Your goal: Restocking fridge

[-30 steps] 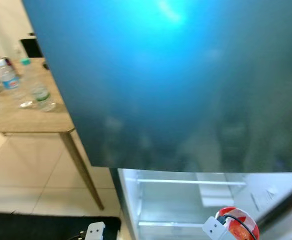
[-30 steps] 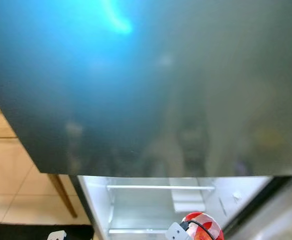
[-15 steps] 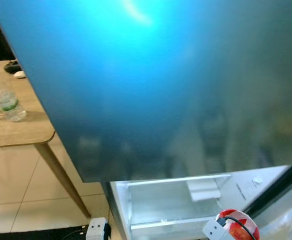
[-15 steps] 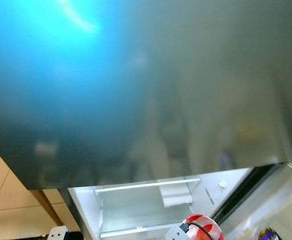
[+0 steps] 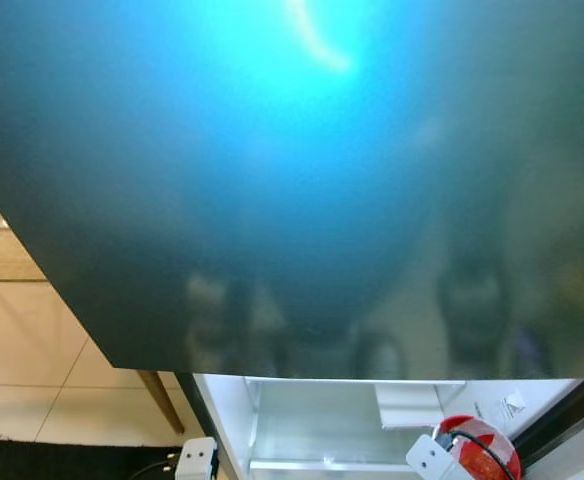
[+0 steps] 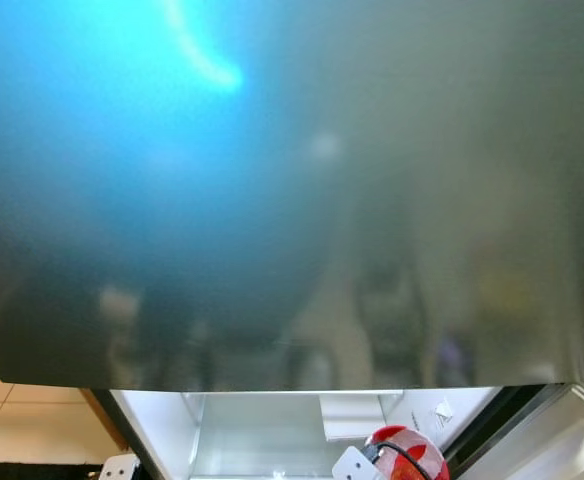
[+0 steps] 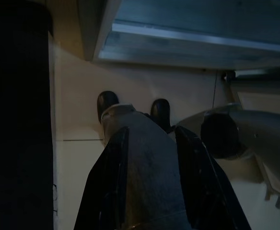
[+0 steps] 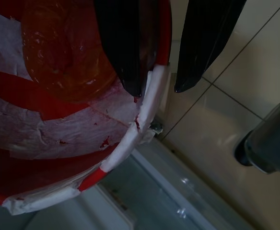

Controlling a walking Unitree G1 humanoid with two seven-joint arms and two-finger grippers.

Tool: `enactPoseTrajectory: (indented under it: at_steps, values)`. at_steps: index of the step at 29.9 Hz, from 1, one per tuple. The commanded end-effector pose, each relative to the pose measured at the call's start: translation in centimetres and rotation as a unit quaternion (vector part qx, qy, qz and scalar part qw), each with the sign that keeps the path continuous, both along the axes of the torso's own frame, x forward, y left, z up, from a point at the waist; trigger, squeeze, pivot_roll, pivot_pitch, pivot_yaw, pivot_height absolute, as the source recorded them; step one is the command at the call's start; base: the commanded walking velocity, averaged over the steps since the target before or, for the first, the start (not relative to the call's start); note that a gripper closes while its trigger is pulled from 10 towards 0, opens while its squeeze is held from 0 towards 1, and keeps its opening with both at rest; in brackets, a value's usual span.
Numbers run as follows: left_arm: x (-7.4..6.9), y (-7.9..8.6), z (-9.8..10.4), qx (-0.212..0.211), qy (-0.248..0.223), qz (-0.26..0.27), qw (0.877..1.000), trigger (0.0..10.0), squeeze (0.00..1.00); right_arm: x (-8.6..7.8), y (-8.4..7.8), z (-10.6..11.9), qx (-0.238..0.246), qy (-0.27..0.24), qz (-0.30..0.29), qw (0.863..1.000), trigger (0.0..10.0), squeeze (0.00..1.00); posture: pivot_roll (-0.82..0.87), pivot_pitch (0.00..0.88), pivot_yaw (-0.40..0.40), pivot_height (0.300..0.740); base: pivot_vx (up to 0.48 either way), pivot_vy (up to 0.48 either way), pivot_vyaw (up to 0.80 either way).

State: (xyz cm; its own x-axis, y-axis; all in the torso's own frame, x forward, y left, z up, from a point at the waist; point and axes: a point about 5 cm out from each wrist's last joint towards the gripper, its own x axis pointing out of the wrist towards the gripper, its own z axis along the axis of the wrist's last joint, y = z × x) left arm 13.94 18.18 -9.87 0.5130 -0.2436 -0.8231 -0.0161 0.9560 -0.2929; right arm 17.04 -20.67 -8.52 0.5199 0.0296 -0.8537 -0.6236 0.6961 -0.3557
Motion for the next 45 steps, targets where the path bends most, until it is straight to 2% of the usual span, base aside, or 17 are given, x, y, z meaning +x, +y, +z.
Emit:
enactPoseTrajectory:
  at_steps: [1,7,12,17,19,24,28,29,30,31,32,36,38,39,45]
  values:
    - [-0.3,0.3,-0.1,0.008,0.008,-0.003,1.000,10.0,0.00,0.3,0.4,0.1,0.002,-0.005,0.007,1.000,10.0,0.00,-0.04,0.000,0.008,0.740,0.000,0.000,0.00]
    - [-0.7,0.2,-0.2,-0.002,0.015,-0.013,1.000,10.0,0.00,0.3,0.6,0.0,0.002,-0.004,0.012,1.000,10.0,0.00,-0.04,0.000,0.008,0.740,0.000,0.000,0.00]
    - [-0.9,0.0,-0.3,-0.006,0.018,-0.027,0.999,10.0,0.00,0.2,0.6,0.0,0.002,-0.003,0.014,1.000,10.0,0.00,-0.04,0.000,0.007,0.740,0.000,-0.463,0.00]
    - [-0.7,0.1,-0.2,0.002,0.016,-0.018,1.000,10.0,0.00,0.2,0.6,0.0,0.002,-0.003,0.016,1.000,10.0,0.00,-0.04,0.000,0.007,0.740,0.000,-0.361,0.00]
    - [-0.7,0.1,-0.3,0.009,0.017,-0.030,0.999,10.0,0.00,0.2,0.6,0.0,0.001,-0.004,0.019,1.000,10.0,0.00,-0.04,0.000,0.005,0.740,0.000,0.000,0.00]
    - [-0.7,-0.2,-0.2,0.014,0.016,-0.053,0.998,10.0,0.00,1.2,1.4,0.4,-0.002,-0.017,0.061,0.998,10.0,0.00,-0.04,0.000,0.006,0.740,0.000,0.000,0.00]
    - [-0.5,-0.3,-0.2,0.016,0.012,-0.063,0.998,10.0,0.00,2.5,3.0,1.0,0.012,-0.038,0.119,0.992,10.0,0.00,-0.04,0.000,0.006,0.740,0.000,0.000,0.00]
    - [-0.5,-0.3,-0.2,0.016,0.012,-0.063,0.998,10.0,0.00,2.5,3.0,1.0,0.012,-0.038,0.119,0.992,10.0,0.00,-0.04,0.000,0.006,0.740,0.000,0.000,0.00]
    - [-0.5,-0.3,-0.2,0.017,0.011,-0.065,0.998,10.0,0.00,2.7,3.6,1.2,0.018,-0.042,0.138,0.989,10.0,0.00,-0.04,0.000,0.005,0.740,0.000,0.000,0.00]
    - [-0.4,-0.3,-0.2,0.018,0.010,-0.069,0.997,10.0,0.00,3.1,4.9,1.5,0.032,-0.051,0.185,0.981,10.0,0.00,-0.04,0.000,0.005,0.740,0.000,0.000,0.00]
    - [-0.4,-0.3,-0.2,0.018,0.010,-0.069,0.997,10.0,0.00,3.1,4.9,1.5,0.032,-0.051,0.185,0.981,10.0,0.00,-0.04,0.000,0.005,0.740,0.000,0.000,0.00]
    - [-0.4,-0.4,-0.1,0.019,0.009,-0.075,0.997,10.0,0.00,3.5,6.9,1.9,0.056,-0.055,0.244,0.967,10.0,0.00,-0.04,0.000,0.003,0.740,0.000,0.000,0.00]
    - [-0.4,-0.4,-0.1,0.019,0.009,-0.076,0.997,10.0,0.00,3.6,7.2,2.0,0.062,-0.053,0.251,0.964,10.0,0.00,-0.04,0.000,0.002,0.740,0.000,0.000,0.00]
    - [-0.4,-0.5,-0.2,0.020,0.009,-0.077,0.997,10.0,0.00,3.7,7.9,2.1,0.069,-0.051,0.271,0.959,10.0,0.00,-0.05,0.000,0.001,0.740,0.000,0.000,0.00]
    - [-0.5,-0.4,-0.2,0.026,0.015,-0.076,0.997,10.0,0.00,3.9,8.6,2.3,0.077,-0.051,0.285,0.954,10.0,0.00,-0.04,0.000,0.001,0.740,0.000,0.000,0.00]
